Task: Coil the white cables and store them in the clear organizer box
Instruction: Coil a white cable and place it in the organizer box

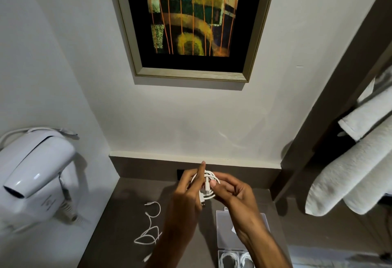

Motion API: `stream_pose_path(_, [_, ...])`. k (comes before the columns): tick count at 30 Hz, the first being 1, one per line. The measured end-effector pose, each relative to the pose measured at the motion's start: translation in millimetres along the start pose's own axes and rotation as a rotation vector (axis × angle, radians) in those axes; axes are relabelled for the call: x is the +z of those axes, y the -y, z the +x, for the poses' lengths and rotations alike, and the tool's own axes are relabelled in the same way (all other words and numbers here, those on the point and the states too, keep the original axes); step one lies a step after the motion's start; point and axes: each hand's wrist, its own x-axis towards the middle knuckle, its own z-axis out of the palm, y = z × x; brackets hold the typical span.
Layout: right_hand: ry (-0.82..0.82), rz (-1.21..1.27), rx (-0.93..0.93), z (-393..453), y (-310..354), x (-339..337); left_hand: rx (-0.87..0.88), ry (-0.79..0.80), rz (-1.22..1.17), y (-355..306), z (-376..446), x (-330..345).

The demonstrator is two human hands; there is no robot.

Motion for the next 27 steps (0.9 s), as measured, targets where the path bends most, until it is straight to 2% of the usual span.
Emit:
stream_pose_path(7, [0.011,-0.104,-0.032,3.0,-3.4,-1.5,-0.06,0.011,-0.004,4.8,7.4,-5.0])
stream_pose_path(14, [-0.136,-0.252,-0.14,4.4,-13.8,-5.9,-0.054,0.019,-0.037,7.8,12.9,2.4])
stream_pose_path(18, [-0.184,-0.346,-0.137,3.2,-21.9,-17.4,-0.173,0.026,-0.057,12.6,3.5,20.9])
stream_pose_path(21, [-0.2,-0.414,-0.093,0.3,-34.1,-35.0,-0.266,0.114,-0.119,21.6,-7.4,36.8])
stream_pose_path(23, [-0.268,-0.45,-0.066,-4.0,-50.7,-53.5,-0.337,0.211,-0.23,26.0,-20.1,51.9])
stream_pose_path(27, [-0.46,-0.483,0.085,-21.6,-105.3,-99.6,-0.626,0.293,-0.344,44.1,-69.4,85.8])
